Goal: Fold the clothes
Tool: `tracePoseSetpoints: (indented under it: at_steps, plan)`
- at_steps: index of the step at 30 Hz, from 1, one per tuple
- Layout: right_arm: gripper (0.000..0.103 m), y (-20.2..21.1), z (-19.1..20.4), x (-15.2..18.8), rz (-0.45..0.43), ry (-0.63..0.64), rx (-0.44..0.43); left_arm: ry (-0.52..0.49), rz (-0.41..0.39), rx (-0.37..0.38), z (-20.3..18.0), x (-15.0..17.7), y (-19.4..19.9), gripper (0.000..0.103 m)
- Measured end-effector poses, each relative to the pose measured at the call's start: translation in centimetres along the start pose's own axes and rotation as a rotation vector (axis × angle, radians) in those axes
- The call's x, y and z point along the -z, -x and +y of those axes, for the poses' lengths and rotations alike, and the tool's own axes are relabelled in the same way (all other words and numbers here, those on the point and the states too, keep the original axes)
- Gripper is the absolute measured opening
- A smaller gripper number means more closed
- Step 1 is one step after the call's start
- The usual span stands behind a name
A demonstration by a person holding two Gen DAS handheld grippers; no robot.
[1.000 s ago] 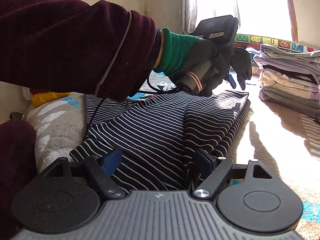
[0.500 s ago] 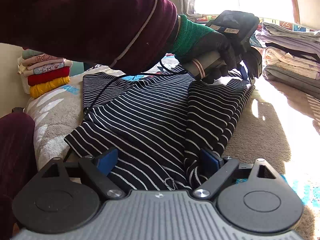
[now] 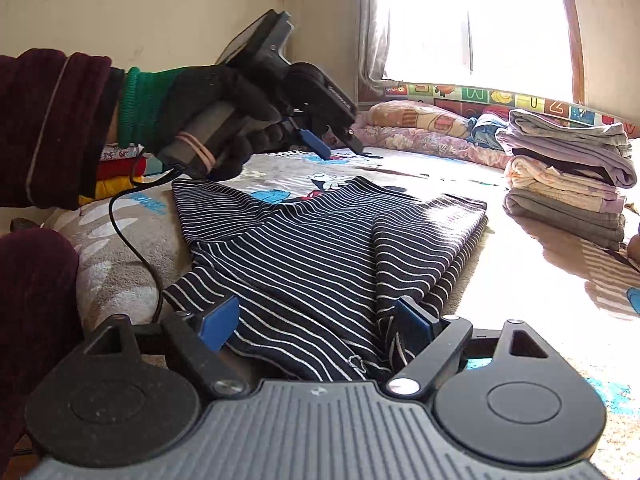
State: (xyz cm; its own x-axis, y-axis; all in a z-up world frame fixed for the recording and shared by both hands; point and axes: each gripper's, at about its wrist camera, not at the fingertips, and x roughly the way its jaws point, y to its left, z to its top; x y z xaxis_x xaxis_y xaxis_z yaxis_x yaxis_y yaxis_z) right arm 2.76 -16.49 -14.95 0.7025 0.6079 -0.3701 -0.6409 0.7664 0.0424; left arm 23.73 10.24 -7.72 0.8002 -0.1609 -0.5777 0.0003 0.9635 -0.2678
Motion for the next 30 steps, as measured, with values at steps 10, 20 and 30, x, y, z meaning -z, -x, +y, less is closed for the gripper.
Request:
tracePoseSetpoints:
  at_steps: [10,20,30]
  plan:
    - [0.084,1.4,-3.6,1.0,-0.022,-0.496,-0.014,0.574,-0.080,-0.129,15.6,8.1,11.5,0.046]
    - [0.083,3.5,-10.0,6.0,-0.124,-0.977,0.062,0.894,-0.093,-0.117,22.3,12.3,13.2,0.050]
    - [0.083,2.8,-9.7,5.9,-0.093,-0.930,0.077,0.947,-0.174,-0.055,24.4,11.4,10.8,0.051]
